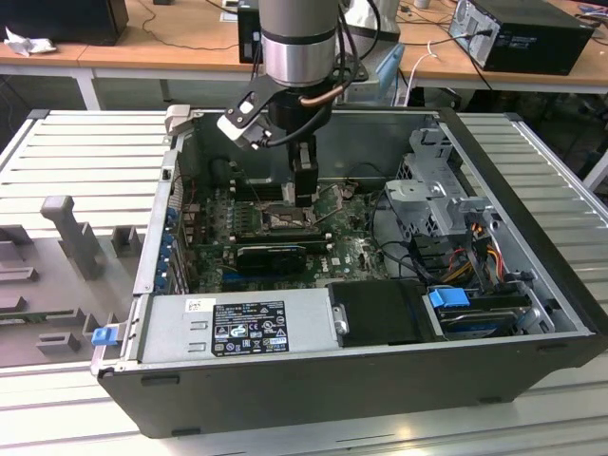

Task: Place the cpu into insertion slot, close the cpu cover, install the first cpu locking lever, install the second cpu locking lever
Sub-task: 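Place the cpu into insertion slot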

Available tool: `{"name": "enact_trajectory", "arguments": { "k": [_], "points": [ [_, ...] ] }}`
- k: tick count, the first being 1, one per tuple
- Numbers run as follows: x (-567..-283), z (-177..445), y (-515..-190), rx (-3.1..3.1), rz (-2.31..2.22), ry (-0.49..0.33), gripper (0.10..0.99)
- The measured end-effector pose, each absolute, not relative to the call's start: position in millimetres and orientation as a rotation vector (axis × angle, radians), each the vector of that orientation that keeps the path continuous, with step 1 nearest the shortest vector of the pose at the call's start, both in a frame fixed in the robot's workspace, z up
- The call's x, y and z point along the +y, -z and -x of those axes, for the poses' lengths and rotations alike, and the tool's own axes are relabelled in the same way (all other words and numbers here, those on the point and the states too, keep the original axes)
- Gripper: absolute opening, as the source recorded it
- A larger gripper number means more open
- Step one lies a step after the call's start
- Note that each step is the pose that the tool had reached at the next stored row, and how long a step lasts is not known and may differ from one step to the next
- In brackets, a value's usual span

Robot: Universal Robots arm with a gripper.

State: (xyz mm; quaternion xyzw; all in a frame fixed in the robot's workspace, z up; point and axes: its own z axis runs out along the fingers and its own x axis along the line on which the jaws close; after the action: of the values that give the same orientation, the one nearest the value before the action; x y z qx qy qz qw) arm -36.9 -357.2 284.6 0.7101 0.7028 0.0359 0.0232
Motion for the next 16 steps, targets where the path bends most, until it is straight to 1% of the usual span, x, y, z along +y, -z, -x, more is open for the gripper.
{"name": "enact_trajectory", "arguments": {
  "k": [7,16],
  "points": [
    [-354.6,46.7,-281.4,2.176,-2.198,-0.111,0.525],
    [-344.1,47.3,-266.6,2.177,-2.199,-0.11,0.525]
  ]
}}
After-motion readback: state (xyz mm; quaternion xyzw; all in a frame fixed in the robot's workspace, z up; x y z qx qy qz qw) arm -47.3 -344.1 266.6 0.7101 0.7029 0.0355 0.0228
